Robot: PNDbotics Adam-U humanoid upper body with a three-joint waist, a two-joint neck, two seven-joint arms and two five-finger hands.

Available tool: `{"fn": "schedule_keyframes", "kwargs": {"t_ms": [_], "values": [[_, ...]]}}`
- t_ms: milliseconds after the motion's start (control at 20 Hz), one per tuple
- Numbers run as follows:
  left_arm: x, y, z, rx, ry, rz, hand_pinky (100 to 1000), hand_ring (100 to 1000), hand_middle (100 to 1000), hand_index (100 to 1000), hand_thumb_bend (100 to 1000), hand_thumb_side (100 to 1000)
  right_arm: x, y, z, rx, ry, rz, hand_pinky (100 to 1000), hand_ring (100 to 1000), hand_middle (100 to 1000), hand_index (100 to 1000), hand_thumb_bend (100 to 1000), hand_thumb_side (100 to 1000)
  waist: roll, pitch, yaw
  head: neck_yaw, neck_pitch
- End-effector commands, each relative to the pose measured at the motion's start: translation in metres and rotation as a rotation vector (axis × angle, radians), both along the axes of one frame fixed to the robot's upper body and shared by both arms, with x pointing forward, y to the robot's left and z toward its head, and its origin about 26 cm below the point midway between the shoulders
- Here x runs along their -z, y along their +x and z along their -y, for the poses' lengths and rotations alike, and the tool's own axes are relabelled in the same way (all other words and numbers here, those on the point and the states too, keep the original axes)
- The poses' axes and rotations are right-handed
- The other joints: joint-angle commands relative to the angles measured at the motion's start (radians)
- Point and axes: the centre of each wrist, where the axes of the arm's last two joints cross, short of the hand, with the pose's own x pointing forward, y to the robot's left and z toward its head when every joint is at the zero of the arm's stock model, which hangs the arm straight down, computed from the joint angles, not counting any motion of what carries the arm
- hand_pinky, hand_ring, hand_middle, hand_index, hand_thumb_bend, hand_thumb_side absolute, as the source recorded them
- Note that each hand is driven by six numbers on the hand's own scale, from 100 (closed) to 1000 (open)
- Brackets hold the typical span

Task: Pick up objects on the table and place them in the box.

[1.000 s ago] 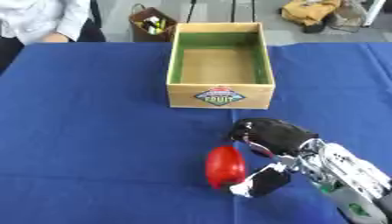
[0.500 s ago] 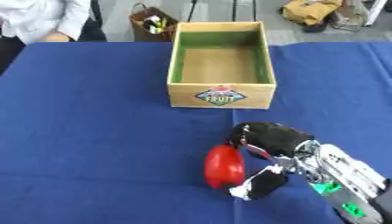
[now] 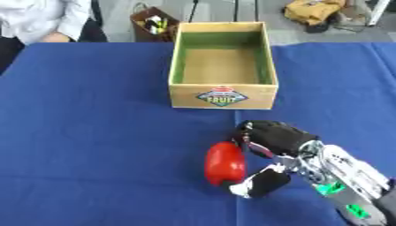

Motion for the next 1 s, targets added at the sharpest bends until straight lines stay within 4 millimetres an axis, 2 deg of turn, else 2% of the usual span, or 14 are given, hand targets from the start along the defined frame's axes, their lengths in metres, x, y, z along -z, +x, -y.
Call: {"fn": "schedule_keyframes", "kwargs": {"t_ms": [50,150,200,250,550,1000], "values": [[-0.008,-0.001,0.000,0.003,0.023,0.025,328,352,476,772,367,655,-0.019,-0.005,-0.001,-0.022,0.039,0.061,830,875,481,590,184,588,0.001,-0.019,0.001,0.001,-0.009],[-0.008,-0.001,-0.001,0.003,0.023,0.024,328,352,476,772,366,655,-0.027,-0.008,-0.002,-0.032,0.057,0.084,828,872,475,584,164,589,0.001,-0.020,0.000,0.001,-0.010],[-0.008,-0.001,-0.001,0.002,0.023,0.024,328,352,476,772,363,647,-0.032,-0.010,-0.003,-0.038,0.069,0.099,826,871,474,580,100,700,0.001,-0.021,0.000,0.002,-0.010],[-0.008,-0.001,-0.001,0.003,0.023,0.023,328,352,476,772,366,655,-0.038,-0.012,-0.004,-0.045,0.083,0.115,824,869,468,575,154,596,0.001,-0.021,-0.002,0.002,-0.010],[-0.008,-0.001,-0.001,-0.001,0.022,0.019,328,352,476,771,366,655,-0.077,-0.024,-0.006,-0.068,0.170,0.231,800,846,438,546,100,616,0.001,-0.025,-0.007,0.006,-0.016],[-0.005,-0.003,-0.001,-0.005,0.021,0.013,328,352,476,771,368,656,-0.126,-0.029,-0.012,-0.054,0.353,0.412,778,833,428,536,100,595,0.005,-0.028,-0.006,0.008,-0.013]]}}
